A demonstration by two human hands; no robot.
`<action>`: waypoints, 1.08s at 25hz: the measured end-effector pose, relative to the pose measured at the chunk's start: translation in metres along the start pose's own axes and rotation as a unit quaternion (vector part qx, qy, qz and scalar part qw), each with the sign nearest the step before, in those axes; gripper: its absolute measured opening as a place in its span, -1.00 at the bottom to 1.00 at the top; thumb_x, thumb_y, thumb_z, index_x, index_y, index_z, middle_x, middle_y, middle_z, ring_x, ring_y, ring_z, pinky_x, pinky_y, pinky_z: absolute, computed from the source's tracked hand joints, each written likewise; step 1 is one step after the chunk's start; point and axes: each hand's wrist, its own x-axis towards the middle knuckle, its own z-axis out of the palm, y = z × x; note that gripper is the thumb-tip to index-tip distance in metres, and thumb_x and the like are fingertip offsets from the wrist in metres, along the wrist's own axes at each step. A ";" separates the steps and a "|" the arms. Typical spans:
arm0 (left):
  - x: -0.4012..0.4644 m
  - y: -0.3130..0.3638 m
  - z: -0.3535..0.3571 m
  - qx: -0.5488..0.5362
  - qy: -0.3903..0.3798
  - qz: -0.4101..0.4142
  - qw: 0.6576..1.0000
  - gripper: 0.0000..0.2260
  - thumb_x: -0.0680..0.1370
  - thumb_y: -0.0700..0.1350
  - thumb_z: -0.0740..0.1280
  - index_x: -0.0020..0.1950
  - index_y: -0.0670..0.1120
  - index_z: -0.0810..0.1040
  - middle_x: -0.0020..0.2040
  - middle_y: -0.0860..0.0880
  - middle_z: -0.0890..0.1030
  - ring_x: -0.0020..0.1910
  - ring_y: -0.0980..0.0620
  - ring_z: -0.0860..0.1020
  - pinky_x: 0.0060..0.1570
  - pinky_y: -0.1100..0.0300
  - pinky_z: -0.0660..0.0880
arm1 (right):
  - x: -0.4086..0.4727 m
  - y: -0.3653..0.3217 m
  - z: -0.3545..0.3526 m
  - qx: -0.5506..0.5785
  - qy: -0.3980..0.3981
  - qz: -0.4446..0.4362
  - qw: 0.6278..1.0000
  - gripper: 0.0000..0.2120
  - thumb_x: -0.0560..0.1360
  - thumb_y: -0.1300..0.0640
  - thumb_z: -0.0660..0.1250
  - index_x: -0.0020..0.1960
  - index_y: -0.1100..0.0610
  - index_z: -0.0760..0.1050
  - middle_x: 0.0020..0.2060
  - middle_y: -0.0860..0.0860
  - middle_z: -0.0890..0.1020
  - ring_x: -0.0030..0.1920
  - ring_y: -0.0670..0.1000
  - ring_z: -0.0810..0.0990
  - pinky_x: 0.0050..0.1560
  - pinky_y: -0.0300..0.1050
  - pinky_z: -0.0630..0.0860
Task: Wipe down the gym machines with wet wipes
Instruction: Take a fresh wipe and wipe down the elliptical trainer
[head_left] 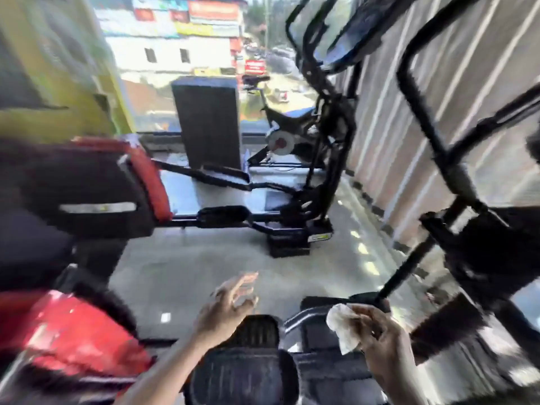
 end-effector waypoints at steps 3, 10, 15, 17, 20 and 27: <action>-0.071 -0.024 -0.062 -0.008 0.090 -0.037 0.995 -0.61 0.46 0.23 0.42 0.27 0.49 0.49 0.26 0.27 0.63 0.26 0.18 0.61 0.36 0.04 0.51 | -0.009 -0.041 0.074 0.021 -0.052 -0.088 0.995 -0.84 0.56 0.00 0.35 -0.03 -0.19 0.70 -0.09 -0.19 0.70 -0.07 -0.15 0.69 0.00 -0.07 0.59; -0.263 -0.072 -0.194 -0.068 0.270 -0.139 0.950 -0.69 0.48 0.04 0.41 0.21 0.25 0.59 0.18 0.16 0.69 0.24 0.21 0.62 0.28 0.16 0.54 | -0.065 -0.145 0.224 0.031 -0.225 -0.201 0.953 -0.80 0.54 0.13 0.49 0.02 -0.19 0.67 -0.05 -0.18 0.69 -0.05 -0.15 0.68 0.00 -0.05 0.60; -0.432 -0.131 -0.279 -0.105 0.369 -0.182 0.905 -0.67 0.48 -0.02 0.41 0.23 0.18 0.54 0.11 0.20 0.69 0.16 0.28 0.62 0.18 0.32 0.53 | -0.179 -0.231 0.377 0.030 -0.325 -0.271 0.905 -0.73 0.58 0.22 0.40 0.00 -0.17 0.65 -0.04 -0.16 0.64 -0.07 -0.13 0.66 -0.02 -0.10 0.58; -0.477 -0.148 -0.304 -0.117 0.402 -0.192 0.888 -0.65 0.46 0.01 0.38 0.24 0.15 0.55 0.16 0.10 0.68 0.17 0.29 0.62 0.14 0.38 0.52 | -0.222 -0.262 0.420 0.044 -0.372 -0.280 0.884 -0.69 0.62 0.22 0.32 -0.03 -0.18 0.67 -0.05 -0.14 0.62 -0.12 -0.10 0.65 -0.10 -0.17 0.57; -0.538 -0.176 -0.346 -0.130 0.447 -0.203 0.861 -0.65 0.45 0.03 0.39 0.24 0.15 0.57 0.18 0.05 0.66 0.16 0.23 0.64 0.17 0.28 0.56 | -0.279 -0.301 0.478 0.049 -0.431 -0.305 0.848 -0.68 0.62 0.22 0.33 -0.01 -0.21 0.68 -0.03 -0.15 0.65 -0.07 -0.11 0.65 -0.16 -0.29 0.54; -0.597 -0.250 -0.451 -0.140 0.513 -0.228 0.816 -0.70 0.46 0.01 0.37 0.20 0.10 0.59 0.16 -0.02 0.66 0.16 0.13 0.64 0.11 0.33 0.53 | -0.326 -0.358 0.619 0.029 -0.482 -0.325 0.813 -0.64 0.58 0.27 0.39 -0.03 -0.22 0.72 -0.09 -0.17 0.59 -0.07 -0.10 0.64 -0.10 -0.33 0.50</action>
